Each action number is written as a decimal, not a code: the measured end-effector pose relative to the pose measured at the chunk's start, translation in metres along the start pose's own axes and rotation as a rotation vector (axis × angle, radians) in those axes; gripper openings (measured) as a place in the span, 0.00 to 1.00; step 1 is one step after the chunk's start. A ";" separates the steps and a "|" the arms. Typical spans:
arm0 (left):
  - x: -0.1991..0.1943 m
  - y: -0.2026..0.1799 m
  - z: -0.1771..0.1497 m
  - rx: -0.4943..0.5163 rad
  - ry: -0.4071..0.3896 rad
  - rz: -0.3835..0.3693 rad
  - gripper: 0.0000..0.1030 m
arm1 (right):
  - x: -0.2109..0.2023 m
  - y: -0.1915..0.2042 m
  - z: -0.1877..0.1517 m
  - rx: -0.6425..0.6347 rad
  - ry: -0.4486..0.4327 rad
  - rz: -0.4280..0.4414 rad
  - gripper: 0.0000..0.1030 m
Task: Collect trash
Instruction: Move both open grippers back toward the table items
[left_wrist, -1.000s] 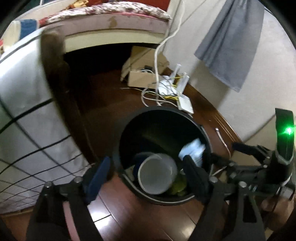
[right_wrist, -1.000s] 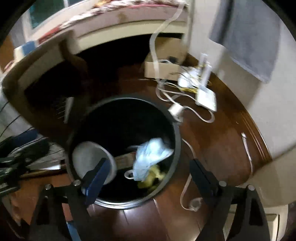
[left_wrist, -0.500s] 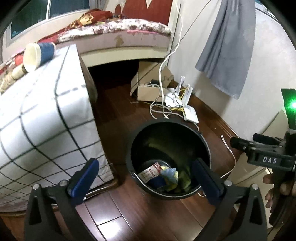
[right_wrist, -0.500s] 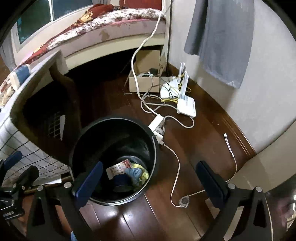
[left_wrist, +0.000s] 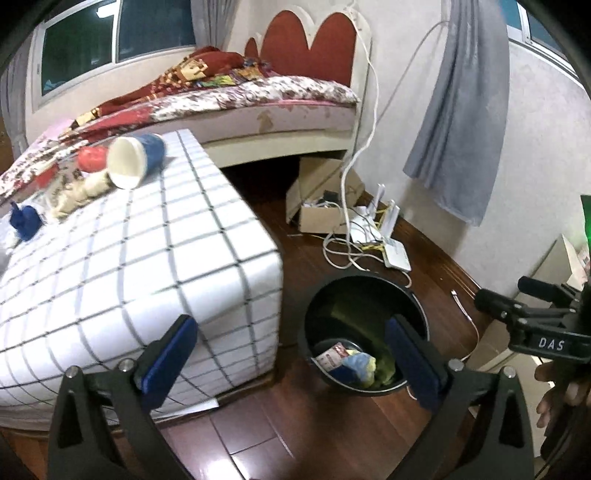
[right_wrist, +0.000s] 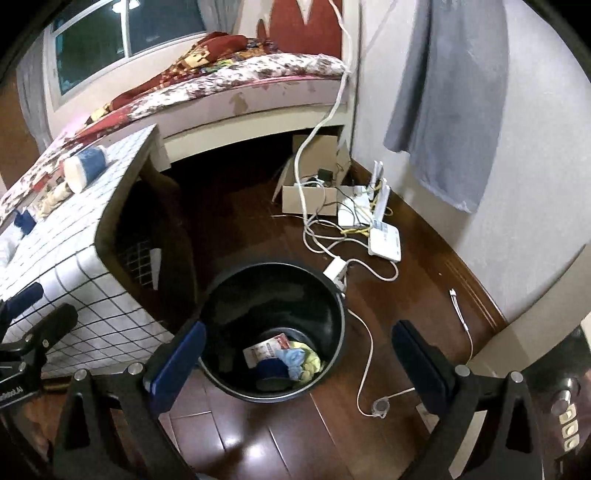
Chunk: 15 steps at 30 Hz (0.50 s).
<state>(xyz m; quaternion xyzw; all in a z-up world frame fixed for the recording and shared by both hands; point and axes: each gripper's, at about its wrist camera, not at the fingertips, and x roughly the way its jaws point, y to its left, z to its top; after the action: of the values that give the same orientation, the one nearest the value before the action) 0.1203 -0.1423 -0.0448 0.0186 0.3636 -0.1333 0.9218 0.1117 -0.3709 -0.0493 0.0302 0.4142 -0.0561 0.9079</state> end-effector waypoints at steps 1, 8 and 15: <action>-0.004 0.005 0.001 0.002 -0.008 0.010 0.99 | -0.003 0.007 0.003 -0.018 -0.013 0.000 0.99; -0.022 0.041 0.012 -0.030 -0.050 0.071 0.99 | -0.012 0.047 0.025 -0.059 -0.062 0.057 0.99; -0.033 0.075 0.015 -0.070 -0.074 0.130 0.99 | -0.012 0.096 0.039 -0.126 -0.080 0.113 0.99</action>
<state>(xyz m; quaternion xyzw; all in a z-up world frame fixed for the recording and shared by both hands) 0.1265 -0.0642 -0.0161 0.0048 0.3317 -0.0609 0.9414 0.1459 -0.2784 -0.0138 -0.0060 0.3777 0.0204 0.9257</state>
